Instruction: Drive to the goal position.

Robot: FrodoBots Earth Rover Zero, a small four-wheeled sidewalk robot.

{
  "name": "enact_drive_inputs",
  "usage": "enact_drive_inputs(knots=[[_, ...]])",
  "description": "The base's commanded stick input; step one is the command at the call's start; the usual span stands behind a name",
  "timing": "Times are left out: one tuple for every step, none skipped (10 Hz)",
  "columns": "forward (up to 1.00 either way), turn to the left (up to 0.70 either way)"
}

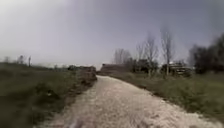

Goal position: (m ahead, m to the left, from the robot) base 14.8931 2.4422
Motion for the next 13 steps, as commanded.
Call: enact_drive_inputs(knots=[[1.0,0.0],[1.0,0.0],[1.0,0.0],[1.0,-0.04],[1.0,-0.08],[1.0,-0.32],[1.0,-0.27],[1.0,-0.09],[1.0,0.0],[1.0,0.0],[1.0,0.0],[1.0,0.0],[1.0,0.0]])
